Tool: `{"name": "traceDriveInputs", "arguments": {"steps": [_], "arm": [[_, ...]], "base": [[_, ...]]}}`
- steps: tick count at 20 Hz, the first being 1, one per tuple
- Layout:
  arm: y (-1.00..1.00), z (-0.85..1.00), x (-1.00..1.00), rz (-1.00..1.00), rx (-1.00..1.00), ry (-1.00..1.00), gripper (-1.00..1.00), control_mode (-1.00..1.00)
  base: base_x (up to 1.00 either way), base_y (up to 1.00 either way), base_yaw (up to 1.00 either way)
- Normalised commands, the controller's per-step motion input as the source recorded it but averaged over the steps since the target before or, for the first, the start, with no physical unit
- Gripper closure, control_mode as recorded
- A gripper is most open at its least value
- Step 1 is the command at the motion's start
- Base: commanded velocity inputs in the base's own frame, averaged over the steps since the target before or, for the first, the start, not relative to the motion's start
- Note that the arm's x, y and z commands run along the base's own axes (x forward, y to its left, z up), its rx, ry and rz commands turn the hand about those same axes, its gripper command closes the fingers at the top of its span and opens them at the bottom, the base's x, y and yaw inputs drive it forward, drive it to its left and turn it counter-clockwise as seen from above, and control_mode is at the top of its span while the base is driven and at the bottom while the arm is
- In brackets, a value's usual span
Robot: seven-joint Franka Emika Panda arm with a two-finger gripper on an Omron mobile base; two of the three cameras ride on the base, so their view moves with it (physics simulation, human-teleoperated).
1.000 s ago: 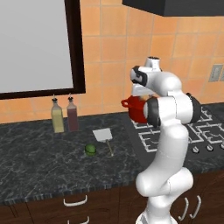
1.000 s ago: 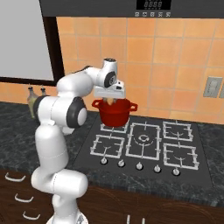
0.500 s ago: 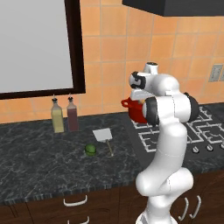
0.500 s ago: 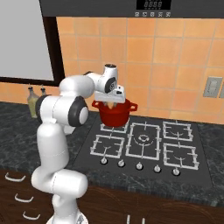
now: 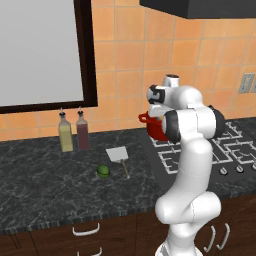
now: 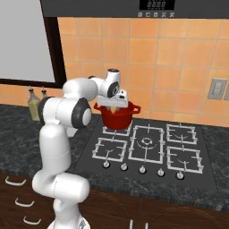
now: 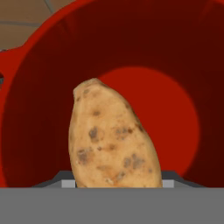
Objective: Put the potato and avocado in the pot. Retrieve the spatula and lightly stir the vegetables in the pot.
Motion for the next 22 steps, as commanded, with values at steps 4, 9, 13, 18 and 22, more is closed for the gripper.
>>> {"name": "traceDriveInputs", "arguments": {"steps": [4,9,13,18,22], "arm": [[0.00,-0.17,0.04,0.00,0.00,0.00,1.00,-1.00],[0.00,-0.17,0.04,0.00,0.00,0.00,1.00,-1.00],[0.00,-0.09,0.02,0.00,0.00,0.00,1.00,-1.00],[0.00,0.00,0.00,0.00,0.01,0.00,1.00,-1.00],[0.00,0.00,0.00,0.00,0.02,0.00,-1.00,-1.00]], "base": [[0.00,0.00,0.00],[0.00,0.00,0.00],[0.00,0.00,0.00],[0.00,0.00,0.00],[0.00,0.00,0.00]]}}
